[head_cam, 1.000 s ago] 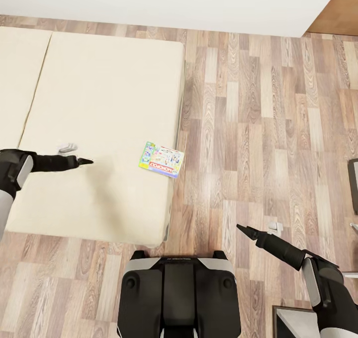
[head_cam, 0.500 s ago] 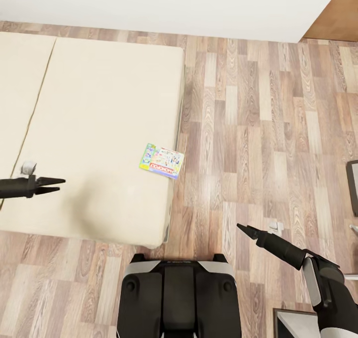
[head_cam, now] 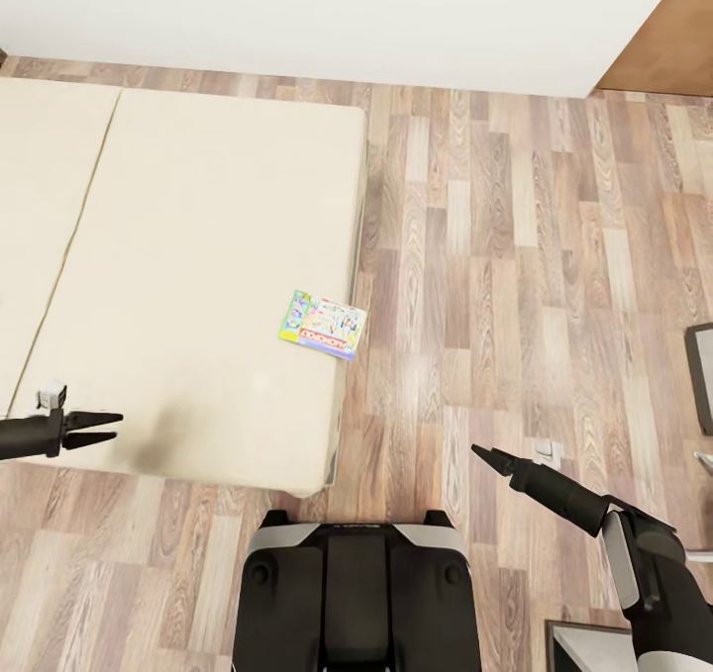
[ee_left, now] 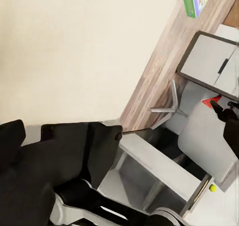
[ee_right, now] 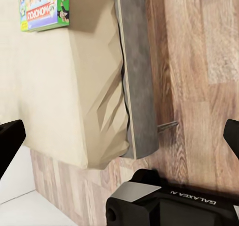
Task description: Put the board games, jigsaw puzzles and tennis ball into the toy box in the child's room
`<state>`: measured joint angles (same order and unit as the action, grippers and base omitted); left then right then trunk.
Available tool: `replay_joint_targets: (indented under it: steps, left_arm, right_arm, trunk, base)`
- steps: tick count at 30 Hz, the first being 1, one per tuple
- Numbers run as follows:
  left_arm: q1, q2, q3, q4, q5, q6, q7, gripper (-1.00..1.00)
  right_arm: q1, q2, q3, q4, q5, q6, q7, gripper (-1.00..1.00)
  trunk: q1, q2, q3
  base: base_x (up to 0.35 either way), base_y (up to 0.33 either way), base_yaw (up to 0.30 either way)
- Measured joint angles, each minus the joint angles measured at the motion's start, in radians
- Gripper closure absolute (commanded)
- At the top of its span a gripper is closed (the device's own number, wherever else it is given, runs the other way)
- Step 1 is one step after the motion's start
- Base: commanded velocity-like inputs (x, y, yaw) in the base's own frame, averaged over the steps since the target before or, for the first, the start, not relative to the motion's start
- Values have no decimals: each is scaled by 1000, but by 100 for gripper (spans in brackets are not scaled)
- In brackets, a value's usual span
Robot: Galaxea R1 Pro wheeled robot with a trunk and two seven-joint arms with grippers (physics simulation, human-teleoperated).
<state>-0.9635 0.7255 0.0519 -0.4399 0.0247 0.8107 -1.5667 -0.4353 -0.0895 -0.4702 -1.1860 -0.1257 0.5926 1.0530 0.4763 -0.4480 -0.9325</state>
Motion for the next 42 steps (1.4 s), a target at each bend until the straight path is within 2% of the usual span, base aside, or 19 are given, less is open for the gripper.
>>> replay_joint_targets:
  steps: [4, 6, 8, 11, 17, 19, 23, 26, 36, 42]
  left_arm:
    - [4, 1, -1, 142, 70, -103, 0, -100]
    - [5, 2, -3, 182, 106, -135, 1, -100]
    - [5, 8, -5, 202, 132, -150, 1, -100]
    - [5, 12, -2, 217, 151, -158, 1, -100]
    - [6, 9, -4, 230, 162, -141, 1, -100]
    - [9, 0, -6, 242, 164, -143, 1, -100]
    - [12, -37, -7, 250, 164, -146, 1, -100]
    - [12, -47, -7, 251, 164, -146, 1, -100]
    - [14, -64, -6, 251, 165, -146, 1, -100]
    - [14, -64, -6, 251, 165, -146, 1, -100]
  right_arm:
    - [0, 1, 1, 0, 1, -1, -2, -100]
    - [0, 1, 1, 0, 4, -1, -4, -100]
    - [0, 2, 2, 0, 8, -2, -6, -100]
    - [0, 2, 2, 0, 11, -3, -7, -100]
    - [0, 1, 1, 0, 12, -3, -4, -100]
    - [0, 0, 0, 0, 8, -2, -1, -100]
    - [0, 1, 0, 0, 3, -2, 1, -100]
    - [0, 1, 0, 0, 1, -2, 3, -100]
    - [1, 6, -2, 17, -2, -6, 10, -100]
    - [3, 11, -1, 41, -2, -71, 3, -100]
  trunk:
    - [-15, 28, 19]
    - [-23, 42, 29]
    - [-27, 49, 35]
    - [-27, 49, 40]
    - [-27, 49, 50]
    - [-27, 49, 53]
    - [-27, 49, 59]
    - [-27, 49, 64]
    - [-27, 49, 80]
    - [-27, 49, 90]
  base:
    - [0, 0, 0]
    - [0, 0, 0]
    - [0, 0, 0]
    - [0, 0, 0]
    - [0, 0, 0]
    - [0, 0, 0]
    - [0, 0, 0]
    - [0, 0, 0]
    - [0, 0, 0]
    - [0, 0, 0]
